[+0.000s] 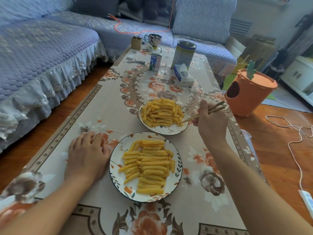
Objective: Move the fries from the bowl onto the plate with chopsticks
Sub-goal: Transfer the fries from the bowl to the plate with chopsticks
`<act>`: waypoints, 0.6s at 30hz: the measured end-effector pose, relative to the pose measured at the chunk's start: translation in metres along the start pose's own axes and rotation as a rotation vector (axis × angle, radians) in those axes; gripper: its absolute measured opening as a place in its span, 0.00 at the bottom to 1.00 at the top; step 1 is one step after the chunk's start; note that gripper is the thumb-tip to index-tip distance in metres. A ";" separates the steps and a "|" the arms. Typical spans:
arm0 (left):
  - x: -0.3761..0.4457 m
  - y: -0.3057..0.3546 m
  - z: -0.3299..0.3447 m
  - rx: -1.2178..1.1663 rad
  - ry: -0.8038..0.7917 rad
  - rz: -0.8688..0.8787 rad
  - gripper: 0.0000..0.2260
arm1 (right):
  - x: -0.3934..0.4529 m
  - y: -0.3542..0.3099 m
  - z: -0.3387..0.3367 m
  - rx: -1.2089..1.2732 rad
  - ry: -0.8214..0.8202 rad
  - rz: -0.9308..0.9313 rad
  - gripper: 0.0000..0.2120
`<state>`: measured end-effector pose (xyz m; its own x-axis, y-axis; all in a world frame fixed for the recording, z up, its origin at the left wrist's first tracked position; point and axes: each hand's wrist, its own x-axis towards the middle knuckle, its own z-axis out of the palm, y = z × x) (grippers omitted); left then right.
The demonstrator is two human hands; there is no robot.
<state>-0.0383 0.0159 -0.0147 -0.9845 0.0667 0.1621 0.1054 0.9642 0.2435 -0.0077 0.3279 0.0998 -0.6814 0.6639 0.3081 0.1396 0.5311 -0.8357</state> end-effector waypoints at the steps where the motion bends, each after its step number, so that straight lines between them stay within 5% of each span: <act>1: 0.000 -0.001 0.001 -0.001 0.001 0.000 0.17 | 0.000 0.000 -0.002 -0.006 -0.001 0.010 0.19; 9: 0.001 -0.001 0.001 -0.004 -0.006 0.000 0.23 | -0.008 -0.019 -0.035 0.198 0.024 0.122 0.20; 18: 0.000 -0.001 0.002 0.001 -0.018 -0.004 0.23 | -0.057 -0.048 -0.093 0.186 -0.299 0.264 0.24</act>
<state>-0.0383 0.0150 -0.0166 -0.9873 0.0674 0.1442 0.1014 0.9647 0.2432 0.0910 0.3134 0.1649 -0.8214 0.5682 -0.0493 0.2240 0.2420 -0.9441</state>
